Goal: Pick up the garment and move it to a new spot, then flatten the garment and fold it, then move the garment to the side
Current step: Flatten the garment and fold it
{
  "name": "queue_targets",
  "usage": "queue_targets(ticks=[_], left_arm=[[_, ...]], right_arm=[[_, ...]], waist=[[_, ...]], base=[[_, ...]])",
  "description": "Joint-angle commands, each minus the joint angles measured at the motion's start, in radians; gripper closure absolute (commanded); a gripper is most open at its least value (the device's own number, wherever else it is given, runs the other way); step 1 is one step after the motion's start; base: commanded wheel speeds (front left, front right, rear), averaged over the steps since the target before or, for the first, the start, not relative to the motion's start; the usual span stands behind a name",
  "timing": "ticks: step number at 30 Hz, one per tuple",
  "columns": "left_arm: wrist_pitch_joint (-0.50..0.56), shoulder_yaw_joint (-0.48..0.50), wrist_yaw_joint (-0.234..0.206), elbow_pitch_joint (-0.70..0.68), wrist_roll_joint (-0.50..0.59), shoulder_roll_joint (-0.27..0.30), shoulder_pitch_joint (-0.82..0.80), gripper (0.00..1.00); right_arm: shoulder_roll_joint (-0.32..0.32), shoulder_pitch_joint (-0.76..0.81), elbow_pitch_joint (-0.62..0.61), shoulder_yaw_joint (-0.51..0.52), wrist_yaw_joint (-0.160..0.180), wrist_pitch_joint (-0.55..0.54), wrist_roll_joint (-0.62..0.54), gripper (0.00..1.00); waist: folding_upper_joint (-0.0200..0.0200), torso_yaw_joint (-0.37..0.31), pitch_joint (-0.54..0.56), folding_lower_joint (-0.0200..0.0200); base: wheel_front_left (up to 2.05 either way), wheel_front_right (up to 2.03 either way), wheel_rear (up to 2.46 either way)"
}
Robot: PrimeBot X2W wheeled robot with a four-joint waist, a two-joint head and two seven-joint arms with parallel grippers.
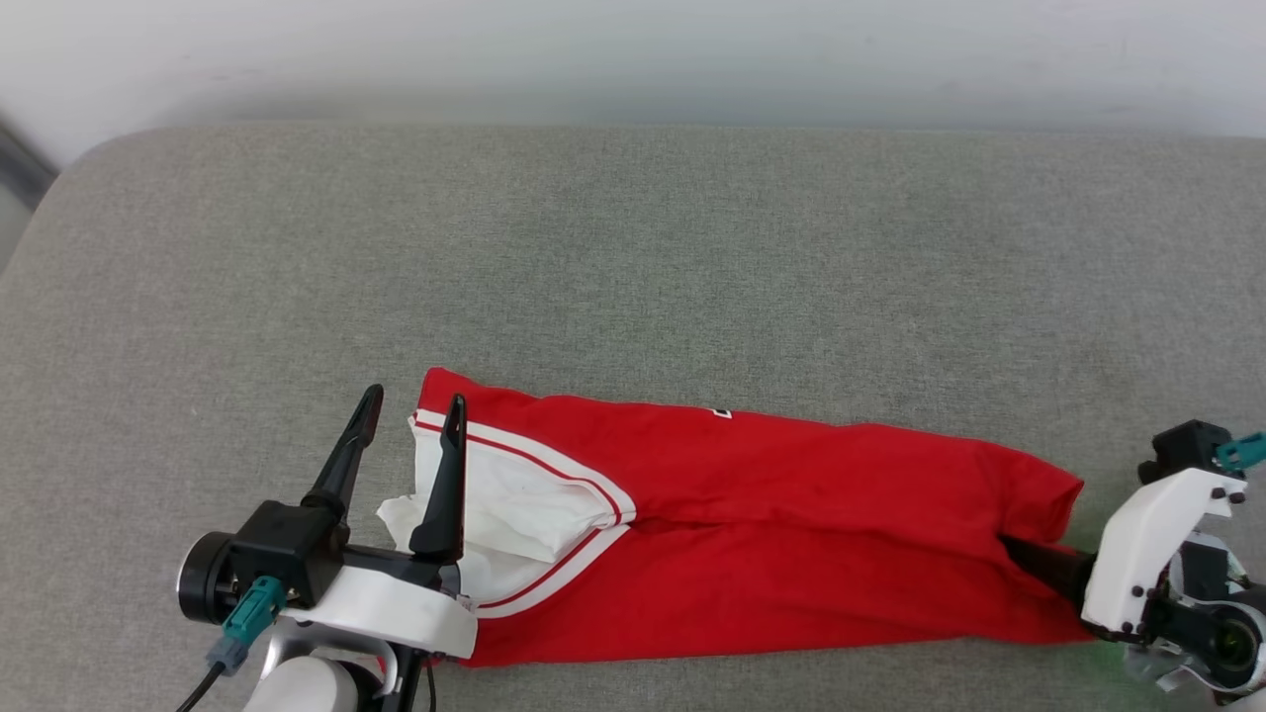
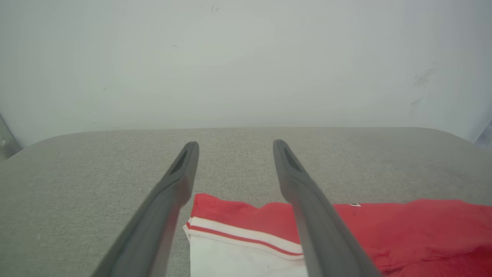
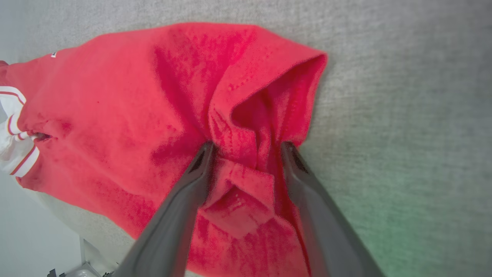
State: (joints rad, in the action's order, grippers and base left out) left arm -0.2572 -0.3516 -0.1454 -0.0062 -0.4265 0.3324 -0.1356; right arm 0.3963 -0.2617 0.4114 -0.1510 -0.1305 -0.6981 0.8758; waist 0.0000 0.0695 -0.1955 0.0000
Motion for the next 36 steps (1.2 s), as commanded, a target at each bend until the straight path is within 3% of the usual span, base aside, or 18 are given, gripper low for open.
queue_targets(ticks=[1, 15, 18, 19, 22, 27, 36], left_arm=[[-0.003, -0.004, -0.003, 0.005, 0.003, -0.005, -0.011, 0.00], [0.001, -0.011, -0.017, 0.033, 0.012, 0.015, 0.011, 0.00], [0.002, -0.010, -0.024, 0.033, 0.013, 0.018, 0.021, 0.00], [0.002, -0.010, -0.028, 0.031, 0.012, 0.022, 0.025, 0.00], [0.005, -0.013, -0.031, 0.028, 0.013, 0.024, 0.031, 0.00], [0.005, -0.009, -0.033, 0.031, 0.005, 0.028, 0.037, 0.00], [0.002, -0.001, -0.037, 0.042, -0.015, 0.026, 0.060, 0.00]], right_arm=[[-0.072, 0.042, 0.040, -0.064, 0.000, -0.044, 0.018, 1.00], [0.050, -0.039, -0.031, -0.038, 0.000, 0.035, 0.013, 1.00], [0.082, -0.033, -0.008, 0.001, 0.000, 0.035, 0.017, 1.00], [0.118, -0.017, 0.029, 0.061, 0.000, 0.039, 0.008, 1.00], [0.138, -0.001, 0.065, 0.135, 0.000, 0.043, -0.002, 1.00], [0.103, 0.005, 0.093, 0.250, 0.000, 0.028, 0.020, 1.00], [-0.080, 0.025, -0.019, 0.318, 0.000, -0.130, 0.228, 1.00]], waist=[[0.0000, -0.003, 0.001, 0.0000], [0.0000, -0.036, 0.051, 0.0000], [0.0000, -0.050, 0.059, 0.0000], [0.0000, -0.064, 0.063, 0.0000], [0.0000, -0.079, 0.066, 0.0000], [0.0000, -0.102, 0.068, 0.0000], [0.0000, -0.114, 0.089, 0.0000]], base=[[0.00, 0.00, 0.00], [0.00, 0.00, 0.00], [0.00, 0.00, 0.00], [0.00, 0.00, 0.00], [0.00, 0.00, 0.00], [0.00, 0.00, 0.00], [0.00, 0.00, 0.00]])
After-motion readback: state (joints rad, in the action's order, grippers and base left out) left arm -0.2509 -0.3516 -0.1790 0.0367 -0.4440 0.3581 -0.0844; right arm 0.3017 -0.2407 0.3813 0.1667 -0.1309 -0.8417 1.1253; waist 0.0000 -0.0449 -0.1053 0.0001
